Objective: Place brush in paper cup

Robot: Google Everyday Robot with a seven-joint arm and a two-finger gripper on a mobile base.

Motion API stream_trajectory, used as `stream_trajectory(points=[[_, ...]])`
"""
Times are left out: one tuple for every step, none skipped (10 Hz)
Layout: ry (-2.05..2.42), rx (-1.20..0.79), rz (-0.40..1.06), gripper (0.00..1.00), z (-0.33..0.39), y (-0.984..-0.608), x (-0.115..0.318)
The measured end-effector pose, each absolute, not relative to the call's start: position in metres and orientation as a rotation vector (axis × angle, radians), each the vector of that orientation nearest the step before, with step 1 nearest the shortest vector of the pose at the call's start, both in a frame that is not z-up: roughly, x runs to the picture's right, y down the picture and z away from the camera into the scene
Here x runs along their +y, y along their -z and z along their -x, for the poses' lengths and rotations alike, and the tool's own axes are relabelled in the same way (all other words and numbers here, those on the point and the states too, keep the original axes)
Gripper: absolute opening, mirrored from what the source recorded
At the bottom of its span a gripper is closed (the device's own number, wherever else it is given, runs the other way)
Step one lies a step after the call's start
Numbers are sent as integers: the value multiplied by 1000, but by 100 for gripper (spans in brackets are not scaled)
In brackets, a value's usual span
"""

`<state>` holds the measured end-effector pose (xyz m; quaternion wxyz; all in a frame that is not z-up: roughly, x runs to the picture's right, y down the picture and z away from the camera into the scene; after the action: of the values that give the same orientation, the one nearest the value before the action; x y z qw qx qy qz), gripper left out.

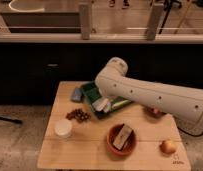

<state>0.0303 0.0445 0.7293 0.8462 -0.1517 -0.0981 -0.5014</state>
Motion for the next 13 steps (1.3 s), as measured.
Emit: stream_trajectory(points=[[1078, -222, 317, 0, -18, -728, 44], [1093, -236, 319, 0, -10, -728, 45], [1123, -262, 320, 0, 6, -730, 50], [1137, -277, 323, 0, 11, -731, 54], [1154, -296, 326, 0, 16, -732, 60], [1173, -316, 324, 0, 24, -731, 66], [1189, -328, 321, 0, 29, -731, 69], [1212, -349, 316, 0, 36, -729, 75], [1217, -353, 313, 0, 37, -728, 75], [1214, -352, 314, 0, 35, -728, 75], [1216, -353, 313, 0, 37, -728, 75], [1216, -353, 313, 0, 37, -728, 75], [1216, -354, 314, 0, 37, -729, 76]])
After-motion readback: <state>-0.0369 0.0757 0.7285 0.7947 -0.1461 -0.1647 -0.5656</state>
